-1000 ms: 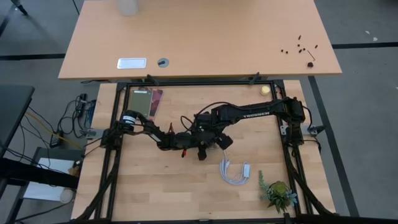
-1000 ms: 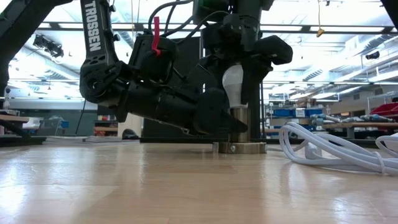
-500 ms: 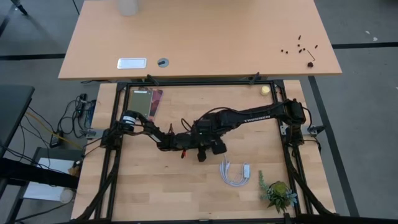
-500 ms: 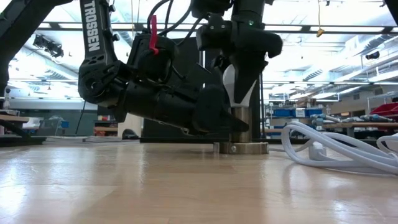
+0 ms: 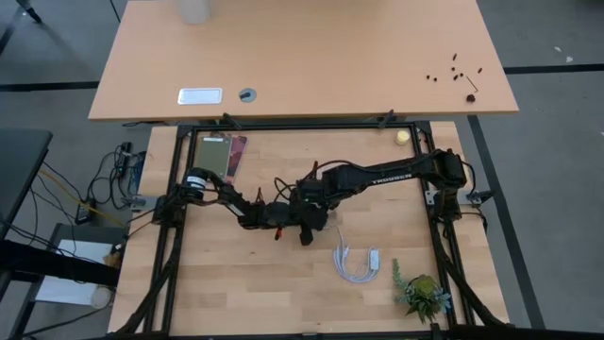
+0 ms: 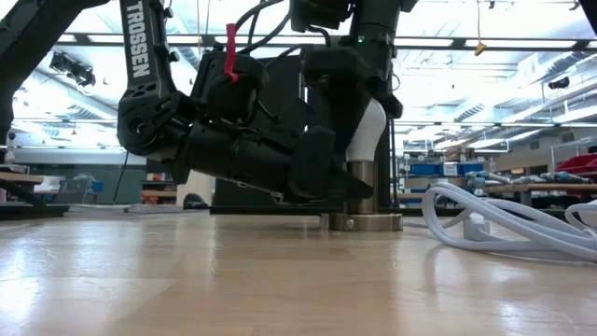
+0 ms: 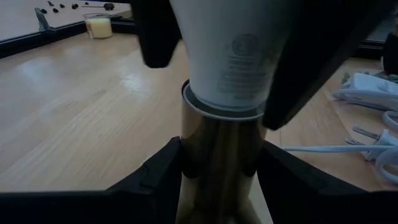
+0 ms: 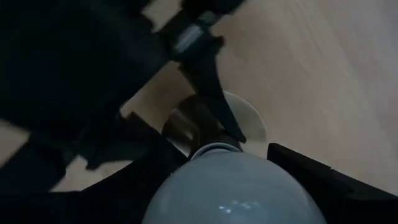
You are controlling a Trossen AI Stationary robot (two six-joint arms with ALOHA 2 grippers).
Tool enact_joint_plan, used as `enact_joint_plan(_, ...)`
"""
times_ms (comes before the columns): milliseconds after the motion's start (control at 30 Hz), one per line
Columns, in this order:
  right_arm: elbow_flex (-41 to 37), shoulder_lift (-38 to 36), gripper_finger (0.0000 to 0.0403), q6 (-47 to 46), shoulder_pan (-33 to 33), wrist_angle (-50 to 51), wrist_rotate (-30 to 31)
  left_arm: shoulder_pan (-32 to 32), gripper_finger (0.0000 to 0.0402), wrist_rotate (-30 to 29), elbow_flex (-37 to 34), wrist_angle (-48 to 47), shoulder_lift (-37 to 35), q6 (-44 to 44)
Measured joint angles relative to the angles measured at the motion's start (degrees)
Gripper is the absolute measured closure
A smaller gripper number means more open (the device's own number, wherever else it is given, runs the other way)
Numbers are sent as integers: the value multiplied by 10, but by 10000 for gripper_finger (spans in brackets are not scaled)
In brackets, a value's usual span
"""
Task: Screw lightbulb
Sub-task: Insert the white lightbulb into the desk lamp
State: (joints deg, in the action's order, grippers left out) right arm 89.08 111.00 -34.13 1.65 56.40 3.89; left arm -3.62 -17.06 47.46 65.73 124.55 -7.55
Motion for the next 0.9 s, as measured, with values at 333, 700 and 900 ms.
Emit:
enact_joint_plan(333,-10,1,133,-243,0,-19,0,0,215,2,0,-2,0,-7)
enact_joint_plan(700,-11,-1,125,-314,-1,-21,6,0,215,5,0,-6,-1,-10)
enact_joint_plan(900,13,1,86,-222,-10,4,-3,2,215,6,1,-6,-1,-11)
